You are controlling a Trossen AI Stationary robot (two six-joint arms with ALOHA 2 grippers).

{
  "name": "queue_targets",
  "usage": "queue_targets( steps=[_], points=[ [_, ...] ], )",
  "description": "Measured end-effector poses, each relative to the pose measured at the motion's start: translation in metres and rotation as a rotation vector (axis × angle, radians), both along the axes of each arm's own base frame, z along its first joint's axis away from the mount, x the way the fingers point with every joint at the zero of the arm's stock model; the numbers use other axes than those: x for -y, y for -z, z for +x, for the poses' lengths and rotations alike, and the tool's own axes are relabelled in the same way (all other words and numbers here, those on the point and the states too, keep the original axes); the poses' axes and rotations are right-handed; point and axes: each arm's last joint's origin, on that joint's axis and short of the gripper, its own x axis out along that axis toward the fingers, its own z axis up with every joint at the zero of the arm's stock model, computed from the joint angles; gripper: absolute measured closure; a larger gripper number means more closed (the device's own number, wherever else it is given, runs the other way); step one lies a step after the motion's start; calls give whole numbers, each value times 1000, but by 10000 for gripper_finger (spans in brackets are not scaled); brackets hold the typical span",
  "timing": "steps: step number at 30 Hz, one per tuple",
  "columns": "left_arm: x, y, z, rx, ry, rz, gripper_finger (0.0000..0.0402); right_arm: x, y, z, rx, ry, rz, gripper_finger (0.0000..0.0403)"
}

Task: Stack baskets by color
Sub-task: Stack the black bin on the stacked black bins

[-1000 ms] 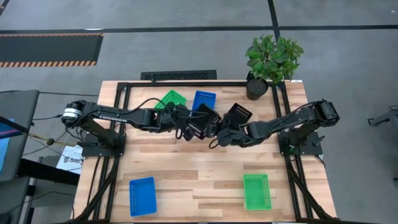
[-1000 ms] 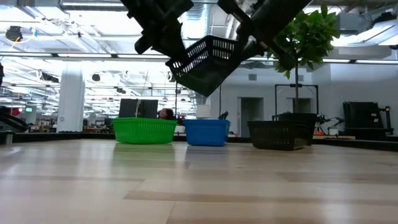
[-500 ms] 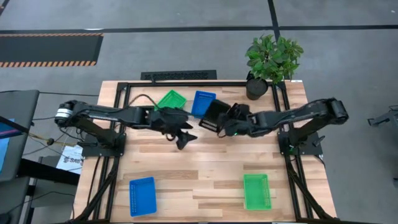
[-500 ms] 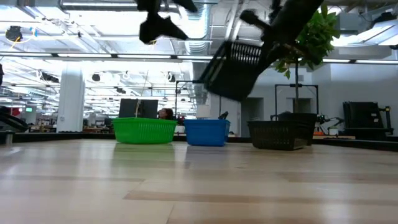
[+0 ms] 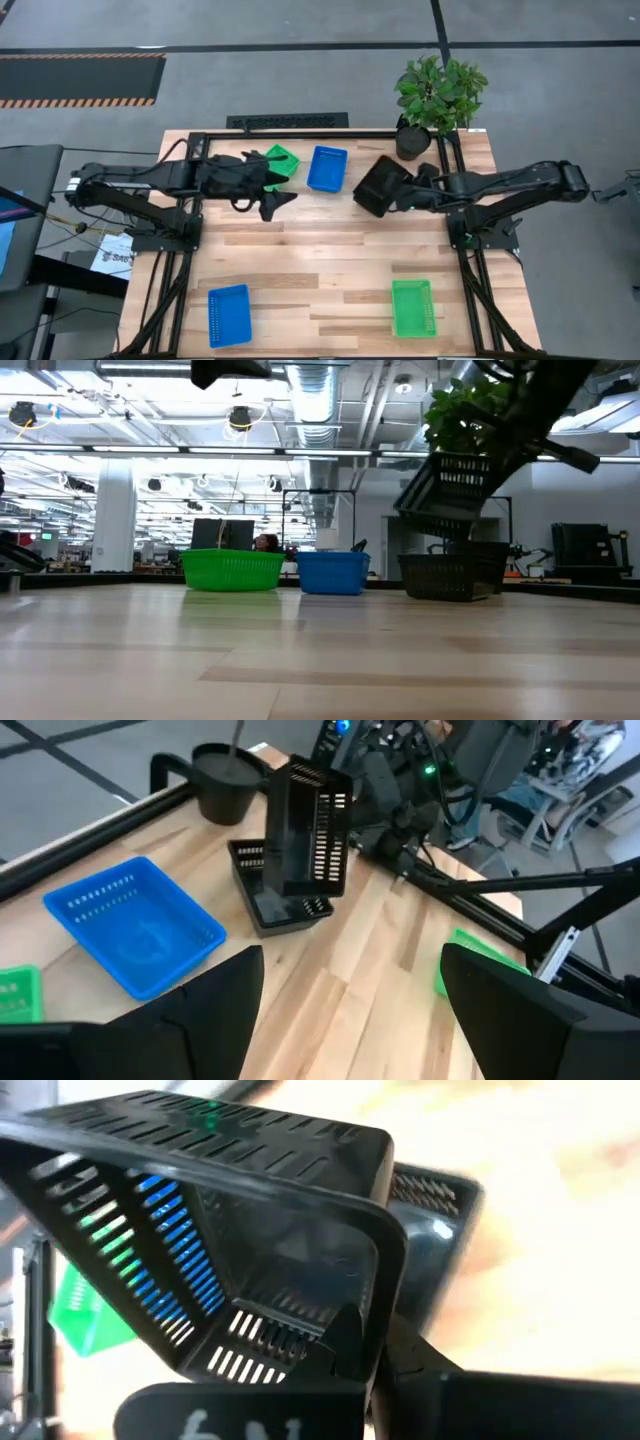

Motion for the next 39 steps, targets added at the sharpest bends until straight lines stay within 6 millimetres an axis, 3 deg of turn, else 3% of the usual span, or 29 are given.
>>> queue_targets(
  steps=[4, 10, 20, 31, 39],
  points=[
    [0, -2, -2, 14, -12, 7, 111, 4, 10, -14, 33, 8, 77, 400],
    [0, -2, -1, 13, -13, 7, 111, 10, 23, -17, 103, -22, 180, 400],
    [-1, -2, -1, 16, -20, -2, 111, 28, 25, -19, 112, 24, 248, 394],
    [-1, -2, -1, 18, -26, -11, 111, 35, 25, -20, 105, -27, 280, 345],
    [-1, -2, -1, 19, -36, -8, 111, 36, 25, -19, 106, -25, 281, 277]
  ],
)
